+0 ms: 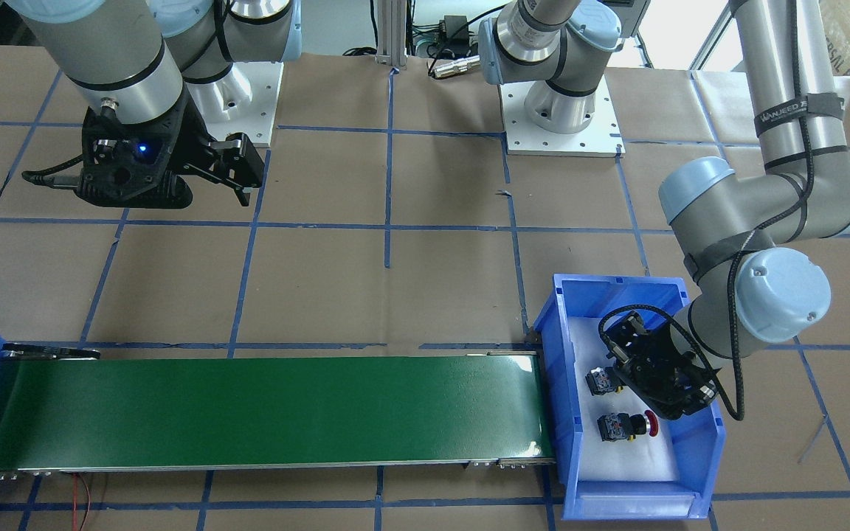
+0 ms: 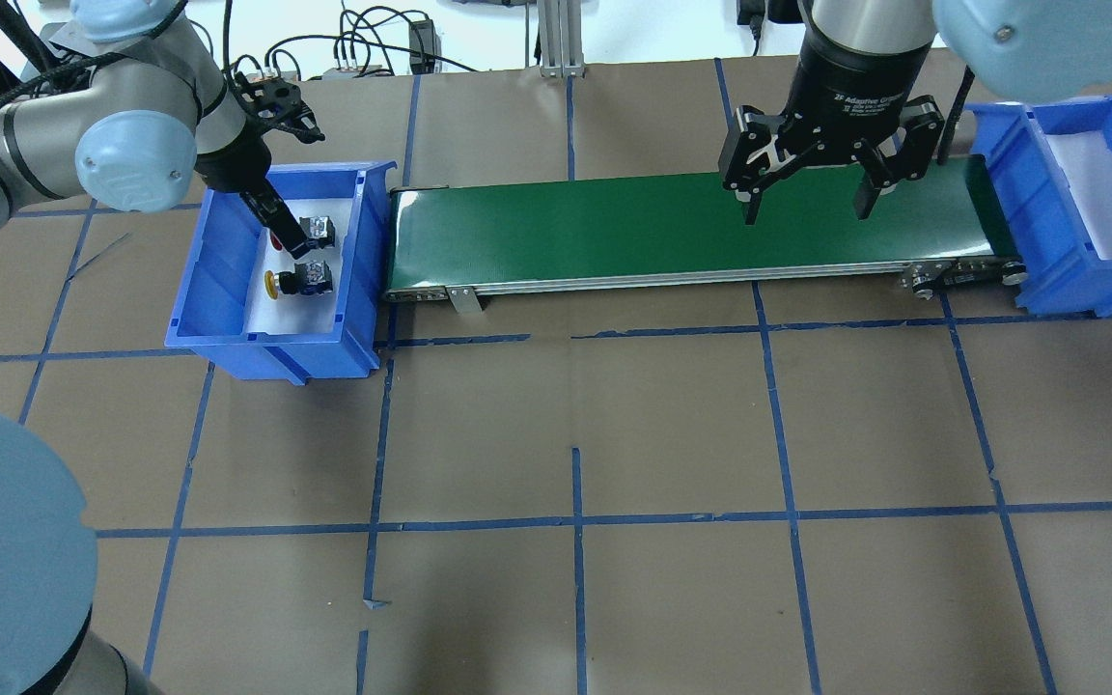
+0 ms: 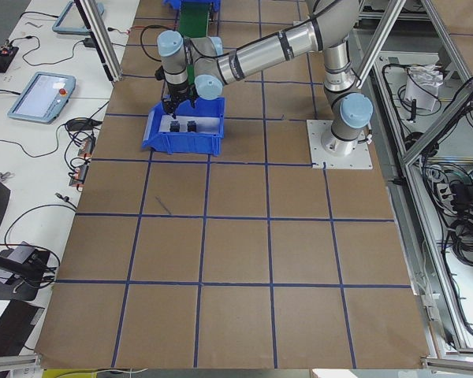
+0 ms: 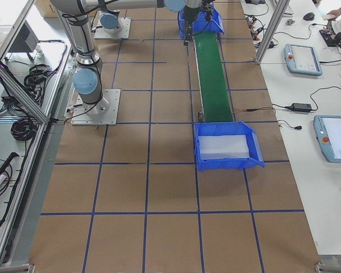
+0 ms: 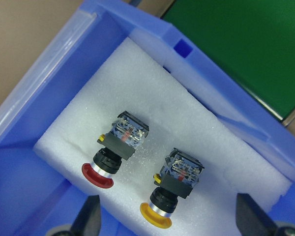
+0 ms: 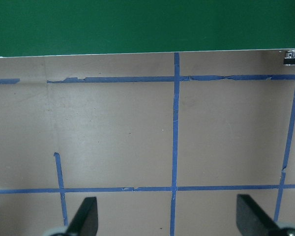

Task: Transport two buttons from left to right
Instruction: 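Lower the left gripper over the yellow-capped button in the near bin, then close the left gripper on the yellow-capped button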

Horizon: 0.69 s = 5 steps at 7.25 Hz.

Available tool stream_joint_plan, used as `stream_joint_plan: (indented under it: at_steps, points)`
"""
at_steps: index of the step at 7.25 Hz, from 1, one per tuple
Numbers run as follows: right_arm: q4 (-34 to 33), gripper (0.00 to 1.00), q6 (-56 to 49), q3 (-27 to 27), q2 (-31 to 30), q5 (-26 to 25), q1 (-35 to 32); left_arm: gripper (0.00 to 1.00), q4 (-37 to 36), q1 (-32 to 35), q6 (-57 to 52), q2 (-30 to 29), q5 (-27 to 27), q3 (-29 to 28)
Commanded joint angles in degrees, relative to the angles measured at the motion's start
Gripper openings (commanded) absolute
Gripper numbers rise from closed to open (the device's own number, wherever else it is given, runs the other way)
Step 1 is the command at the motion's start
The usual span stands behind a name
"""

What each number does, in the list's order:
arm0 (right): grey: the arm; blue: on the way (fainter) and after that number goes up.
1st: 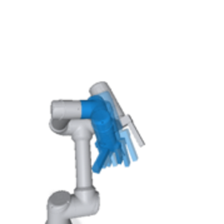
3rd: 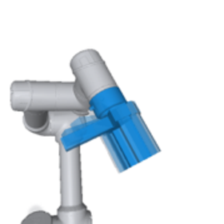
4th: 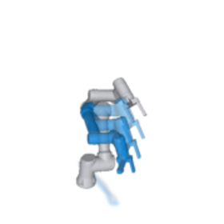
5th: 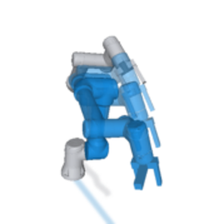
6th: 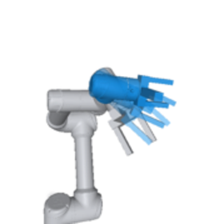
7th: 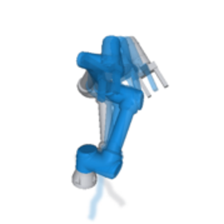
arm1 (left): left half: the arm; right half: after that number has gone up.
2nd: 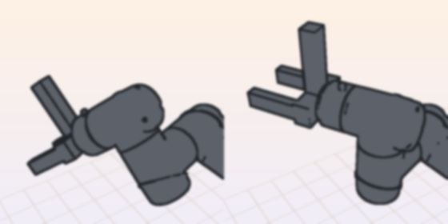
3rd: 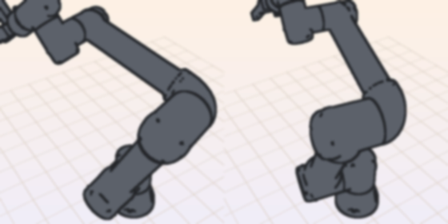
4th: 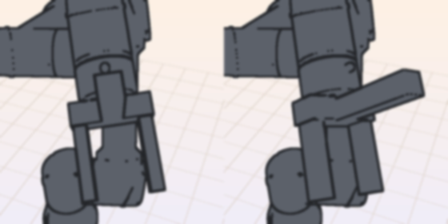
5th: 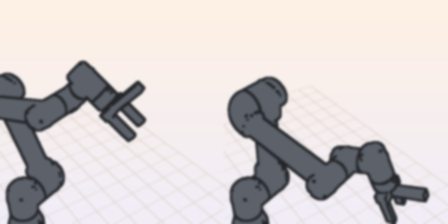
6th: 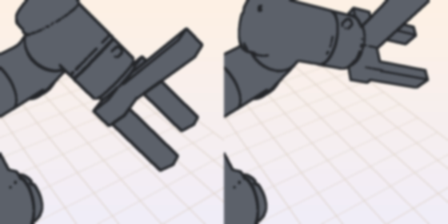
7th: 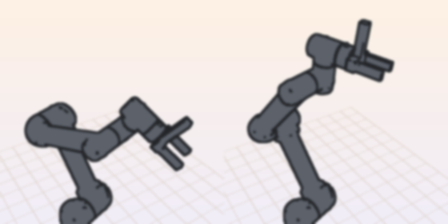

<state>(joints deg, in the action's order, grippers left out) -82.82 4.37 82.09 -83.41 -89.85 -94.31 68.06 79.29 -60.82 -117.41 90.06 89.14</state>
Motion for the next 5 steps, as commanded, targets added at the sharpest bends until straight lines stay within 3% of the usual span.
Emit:
stream_joint_plan:
  at_steps: [1,2,4,5]
  points:
    - [-0.2,1.00,-0.1,0.0,0.0,-0.1,0.0,0.93,-0.1,0.1,-1.5,-2.4,-0.1,0.1]
    - [-0.2,1.00,-0.2,0.0,0.0,0.0,0.0,0.92,-0.7,0.1,-2.1,-2.6,-0.1,0.3]
    - [-0.2,1.00,-0.2,0.1,0.0,0.0,0.1,0.72,-0.7,0.4,-2.7,-3.9,-0.1,0.3]
    - [-0.2,1.00,-0.2,0.1,0.0,0.0,0.1,0.71,-0.7,0.6,-2.6,-4.0,-0.1,0.4]
